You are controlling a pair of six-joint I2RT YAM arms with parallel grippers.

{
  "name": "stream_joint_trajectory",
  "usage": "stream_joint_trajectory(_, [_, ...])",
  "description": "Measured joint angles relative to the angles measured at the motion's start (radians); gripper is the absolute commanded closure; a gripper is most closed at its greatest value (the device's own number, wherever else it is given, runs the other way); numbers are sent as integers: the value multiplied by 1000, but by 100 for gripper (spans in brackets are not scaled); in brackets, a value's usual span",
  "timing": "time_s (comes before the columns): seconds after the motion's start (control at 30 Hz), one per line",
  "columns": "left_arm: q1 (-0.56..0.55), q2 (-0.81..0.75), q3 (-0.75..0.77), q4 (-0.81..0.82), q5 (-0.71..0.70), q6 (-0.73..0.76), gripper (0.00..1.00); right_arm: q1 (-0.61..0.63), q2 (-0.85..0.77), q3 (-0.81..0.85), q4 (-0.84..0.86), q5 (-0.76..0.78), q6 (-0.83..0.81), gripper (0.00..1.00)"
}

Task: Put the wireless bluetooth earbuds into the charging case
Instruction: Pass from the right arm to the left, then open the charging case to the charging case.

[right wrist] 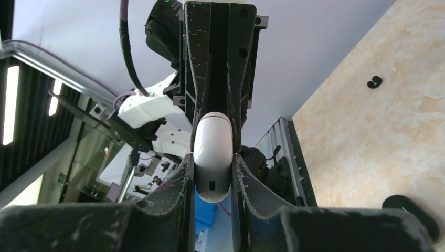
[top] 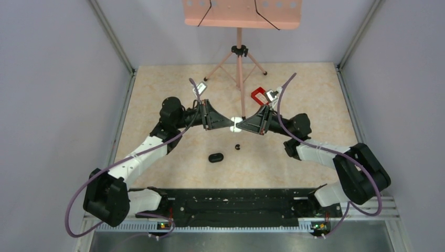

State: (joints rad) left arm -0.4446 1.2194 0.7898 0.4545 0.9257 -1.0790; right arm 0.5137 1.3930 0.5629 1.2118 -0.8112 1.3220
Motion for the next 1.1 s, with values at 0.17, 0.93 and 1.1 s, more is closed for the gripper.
stream_joint_trajectory(0.17, [0, 0, -1, 6, 10, -17, 100, -9, 84, -9, 180, -26, 99, 98])
stream_joint_trajectory(0.93, [26, -55, -8, 21, 26, -26, 100, -38, 83, -53, 17, -26, 11, 49])
stream_joint_trajectory(1.1, [56, -58, -5, -163, 15, 72, 100, -60, -130, -52, -373, 53, -202, 22])
